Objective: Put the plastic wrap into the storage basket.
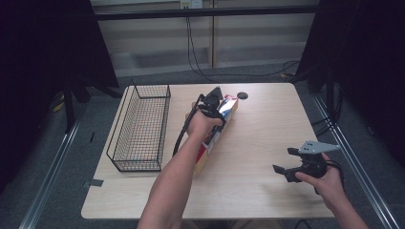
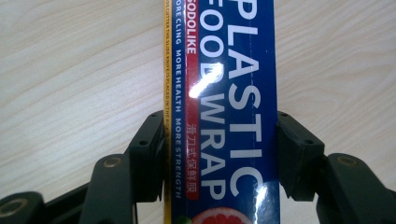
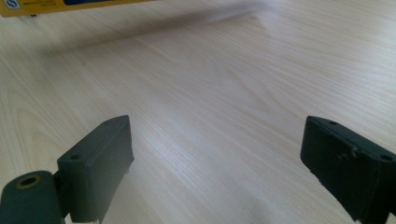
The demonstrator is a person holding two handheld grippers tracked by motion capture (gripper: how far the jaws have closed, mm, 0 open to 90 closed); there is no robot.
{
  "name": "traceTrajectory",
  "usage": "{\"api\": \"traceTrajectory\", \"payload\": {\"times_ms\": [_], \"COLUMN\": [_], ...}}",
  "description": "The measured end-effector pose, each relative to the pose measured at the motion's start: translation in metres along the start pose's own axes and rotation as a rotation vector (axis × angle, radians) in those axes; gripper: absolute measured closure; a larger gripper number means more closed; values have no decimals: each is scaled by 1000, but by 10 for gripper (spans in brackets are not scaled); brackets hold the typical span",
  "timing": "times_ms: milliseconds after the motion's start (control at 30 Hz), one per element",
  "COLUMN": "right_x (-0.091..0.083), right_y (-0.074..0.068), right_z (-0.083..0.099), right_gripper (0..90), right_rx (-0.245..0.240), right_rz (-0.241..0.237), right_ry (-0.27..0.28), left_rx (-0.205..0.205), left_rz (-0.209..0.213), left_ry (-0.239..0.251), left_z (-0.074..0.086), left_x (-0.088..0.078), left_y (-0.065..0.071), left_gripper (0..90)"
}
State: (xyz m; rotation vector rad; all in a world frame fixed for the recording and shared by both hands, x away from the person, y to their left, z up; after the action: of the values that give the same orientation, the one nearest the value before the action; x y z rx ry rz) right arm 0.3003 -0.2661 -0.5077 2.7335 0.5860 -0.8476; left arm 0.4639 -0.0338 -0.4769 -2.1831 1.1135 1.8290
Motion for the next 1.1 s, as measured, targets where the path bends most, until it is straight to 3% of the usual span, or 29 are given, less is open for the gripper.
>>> {"api": "traceTrajectory", "payload": {"times_ms": [433,1100], "right_x": [2,6], "right_y": [-3,-8], "right_z": [0,1], "right_gripper": [62,16], "right_rx": [-1,6], "right_rz": [-5,-37], "right_ry": [1,-16], "left_rx": [-32,-89], "left_rz": [-8,-27], "left_ry": [-2,40], "left_z": [9,17], "left_x": [-24,-62], "left_y": [-9,-22], "left_gripper": [433,433]}}
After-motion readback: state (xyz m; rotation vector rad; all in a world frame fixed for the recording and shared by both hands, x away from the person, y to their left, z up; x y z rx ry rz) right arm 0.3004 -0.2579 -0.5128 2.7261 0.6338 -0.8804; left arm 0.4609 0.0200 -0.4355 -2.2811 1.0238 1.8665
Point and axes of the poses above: each handheld gripper's, and its own axes: x roughly forward along the jaws, z roughly out of its underside, y roughly to its right, the point moved 8 cm from there along x, roughly forward along the jaws, and after that the axes turned 15 degrees about z, right-handed, at the moved point
